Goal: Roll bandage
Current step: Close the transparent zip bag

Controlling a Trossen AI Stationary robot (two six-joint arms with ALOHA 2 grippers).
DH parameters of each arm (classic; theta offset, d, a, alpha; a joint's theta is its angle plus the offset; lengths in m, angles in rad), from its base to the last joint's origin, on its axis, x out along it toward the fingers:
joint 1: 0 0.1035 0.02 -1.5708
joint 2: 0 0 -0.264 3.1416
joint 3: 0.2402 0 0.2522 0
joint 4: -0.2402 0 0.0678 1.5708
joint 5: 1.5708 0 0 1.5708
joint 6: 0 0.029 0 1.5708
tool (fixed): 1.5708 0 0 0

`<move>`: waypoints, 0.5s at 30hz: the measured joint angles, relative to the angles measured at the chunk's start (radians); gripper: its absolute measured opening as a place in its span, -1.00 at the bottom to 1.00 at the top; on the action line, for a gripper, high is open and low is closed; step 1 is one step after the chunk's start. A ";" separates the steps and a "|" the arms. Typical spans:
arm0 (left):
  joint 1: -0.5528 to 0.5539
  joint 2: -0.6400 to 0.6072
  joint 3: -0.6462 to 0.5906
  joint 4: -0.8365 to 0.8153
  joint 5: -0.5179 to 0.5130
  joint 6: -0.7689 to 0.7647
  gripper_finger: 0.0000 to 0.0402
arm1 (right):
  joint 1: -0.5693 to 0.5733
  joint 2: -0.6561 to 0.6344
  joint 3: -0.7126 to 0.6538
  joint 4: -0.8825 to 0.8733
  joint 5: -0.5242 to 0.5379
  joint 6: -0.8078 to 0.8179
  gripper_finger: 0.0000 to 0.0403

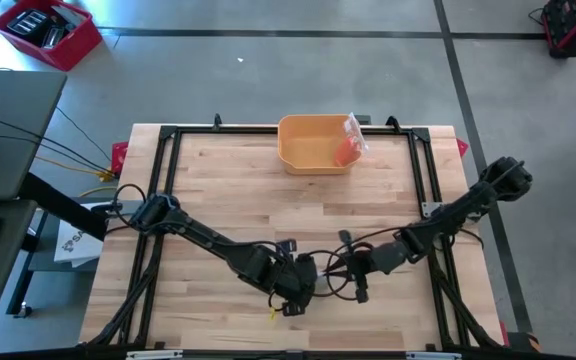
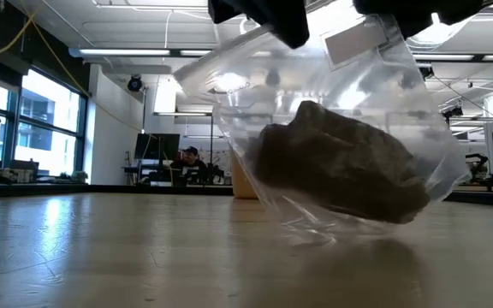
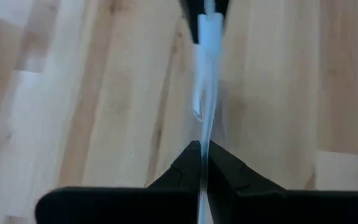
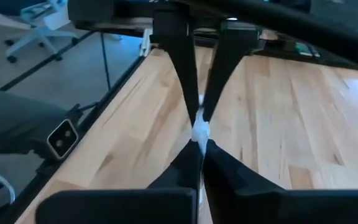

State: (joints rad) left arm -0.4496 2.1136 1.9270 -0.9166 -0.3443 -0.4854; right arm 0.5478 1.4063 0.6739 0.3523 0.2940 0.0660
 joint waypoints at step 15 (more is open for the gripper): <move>-0.103 0.001 -0.309 0.794 -0.515 0.215 -0.03 | 0.212 -0.082 -0.001 -0.178 0.347 0.197 -1.00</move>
State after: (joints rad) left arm -0.5529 2.1145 1.6185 -0.1224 -0.8590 -0.2705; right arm 0.7595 1.3244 0.6727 0.1745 0.6405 0.2630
